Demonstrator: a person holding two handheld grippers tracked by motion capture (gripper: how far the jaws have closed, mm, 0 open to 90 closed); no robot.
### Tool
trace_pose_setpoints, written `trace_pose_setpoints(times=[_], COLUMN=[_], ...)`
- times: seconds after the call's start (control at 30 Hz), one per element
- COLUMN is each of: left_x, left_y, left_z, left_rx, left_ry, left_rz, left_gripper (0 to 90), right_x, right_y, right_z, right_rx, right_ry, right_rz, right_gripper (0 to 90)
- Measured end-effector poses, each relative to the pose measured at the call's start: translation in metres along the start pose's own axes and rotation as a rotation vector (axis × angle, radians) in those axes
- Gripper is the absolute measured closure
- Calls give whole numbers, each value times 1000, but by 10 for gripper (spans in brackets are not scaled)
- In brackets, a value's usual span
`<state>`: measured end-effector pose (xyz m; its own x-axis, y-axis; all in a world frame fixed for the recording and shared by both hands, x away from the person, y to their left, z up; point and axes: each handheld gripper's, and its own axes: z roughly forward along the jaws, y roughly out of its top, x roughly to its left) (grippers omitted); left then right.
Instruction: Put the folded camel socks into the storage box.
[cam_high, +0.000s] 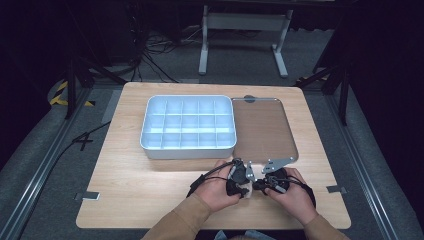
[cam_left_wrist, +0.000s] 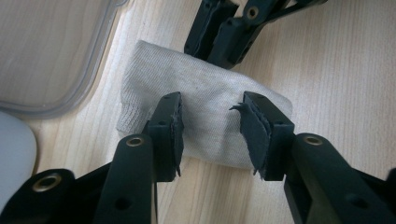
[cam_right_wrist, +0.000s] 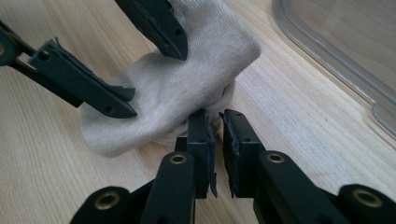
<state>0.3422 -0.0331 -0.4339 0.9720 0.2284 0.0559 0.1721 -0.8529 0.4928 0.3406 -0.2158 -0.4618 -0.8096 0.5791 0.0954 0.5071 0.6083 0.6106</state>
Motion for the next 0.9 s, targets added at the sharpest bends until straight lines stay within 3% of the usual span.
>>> trace_pose_setpoints(times=[0.2, 0.33, 0.53, 0.9], left_x=[3, 3, 2, 2], left_y=[-1, -1, -2, -2], left_z=[2, 3, 4, 4], left_rx=[-6, -9, -5, 2], left_ry=[-21, -36, -35, -38], left_rz=[-23, -28, -24, -21], left_gripper=[547, 510, 494, 447], right_x=[-5, -6, 2, 3], right_y=[-2, 0, 8, 9], right_z=[-13, -24, -23, -4], right_rx=[-34, -91, -155, -129], right_ry=[-8, -20, -1, -9], right_rz=[35, 70, 125, 178], right_gripper=[756, 655, 558, 501])
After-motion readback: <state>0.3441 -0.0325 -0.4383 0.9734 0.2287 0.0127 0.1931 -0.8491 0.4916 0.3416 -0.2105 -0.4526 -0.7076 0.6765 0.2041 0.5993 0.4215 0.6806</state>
